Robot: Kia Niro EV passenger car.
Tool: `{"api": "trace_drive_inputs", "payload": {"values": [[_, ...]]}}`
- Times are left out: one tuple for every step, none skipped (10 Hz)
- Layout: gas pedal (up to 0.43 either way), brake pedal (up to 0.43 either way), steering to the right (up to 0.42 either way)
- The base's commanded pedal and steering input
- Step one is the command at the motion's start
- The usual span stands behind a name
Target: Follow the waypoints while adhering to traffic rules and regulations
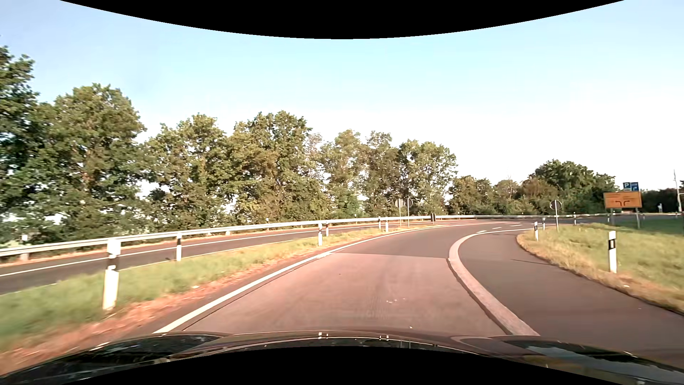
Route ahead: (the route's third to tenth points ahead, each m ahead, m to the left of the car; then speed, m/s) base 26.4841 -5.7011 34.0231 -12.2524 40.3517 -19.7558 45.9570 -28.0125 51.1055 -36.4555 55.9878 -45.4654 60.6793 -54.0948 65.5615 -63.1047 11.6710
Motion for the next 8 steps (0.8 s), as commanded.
{"api": "trace_drive_inputs", "payload": {"values": [[0.197,0.0,0.106],[0.197,0.0,0.107],[0.197,0.0,0.109],[0.197,0.0,0.11],[0.197,0.0,0.11],[0.197,0.0,0.11],[0.197,0.0,0.111],[0.197,0.0,0.112]]}}
